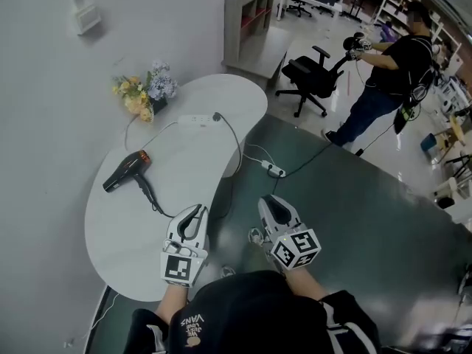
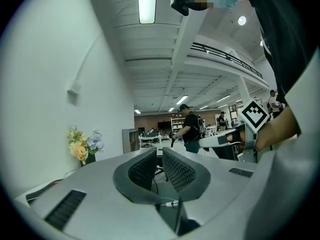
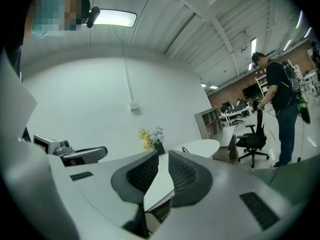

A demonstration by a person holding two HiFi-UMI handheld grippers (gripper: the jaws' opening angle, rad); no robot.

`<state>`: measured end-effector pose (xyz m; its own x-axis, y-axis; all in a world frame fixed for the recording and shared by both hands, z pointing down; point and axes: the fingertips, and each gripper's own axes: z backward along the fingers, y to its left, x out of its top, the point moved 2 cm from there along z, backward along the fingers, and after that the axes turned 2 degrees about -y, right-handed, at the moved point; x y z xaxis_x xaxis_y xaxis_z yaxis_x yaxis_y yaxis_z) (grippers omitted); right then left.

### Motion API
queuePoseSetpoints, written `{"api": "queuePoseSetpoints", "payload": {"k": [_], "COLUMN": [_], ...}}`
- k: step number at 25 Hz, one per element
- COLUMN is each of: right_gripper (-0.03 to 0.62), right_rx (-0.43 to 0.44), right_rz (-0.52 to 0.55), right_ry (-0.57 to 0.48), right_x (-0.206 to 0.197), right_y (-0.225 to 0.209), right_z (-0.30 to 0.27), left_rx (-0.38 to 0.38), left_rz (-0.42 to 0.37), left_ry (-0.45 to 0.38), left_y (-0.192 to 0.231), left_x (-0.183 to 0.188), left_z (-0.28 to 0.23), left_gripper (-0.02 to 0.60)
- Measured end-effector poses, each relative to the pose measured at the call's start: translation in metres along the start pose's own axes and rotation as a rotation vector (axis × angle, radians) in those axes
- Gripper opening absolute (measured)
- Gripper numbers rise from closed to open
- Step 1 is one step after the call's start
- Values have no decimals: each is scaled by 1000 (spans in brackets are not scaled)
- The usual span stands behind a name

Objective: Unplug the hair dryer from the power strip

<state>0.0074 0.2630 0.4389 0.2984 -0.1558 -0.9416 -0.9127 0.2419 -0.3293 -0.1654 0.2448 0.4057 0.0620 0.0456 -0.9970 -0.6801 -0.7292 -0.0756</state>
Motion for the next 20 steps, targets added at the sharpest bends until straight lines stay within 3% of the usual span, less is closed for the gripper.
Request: {"api": "queuePoseSetpoints", "payload": {"k": [6,9,20], "right_gripper": [51,121,147], "right_rx": [25,38,100], "right_rz": [17,16,35], "right_ry": [37,71,132], "right_x": [-1,-2,9], "right_y": [-19,-31,-83], "right_z": [-25,-38,-89], "left_rx": [11,30,116], "left_rz": [10,9,28], "left_ry": [45,60,90], "left_y": [6,10,25], "left_x": [-15,-17,-27], "left_z": [-28,-44,-105], "left_gripper": [74,87,135]}}
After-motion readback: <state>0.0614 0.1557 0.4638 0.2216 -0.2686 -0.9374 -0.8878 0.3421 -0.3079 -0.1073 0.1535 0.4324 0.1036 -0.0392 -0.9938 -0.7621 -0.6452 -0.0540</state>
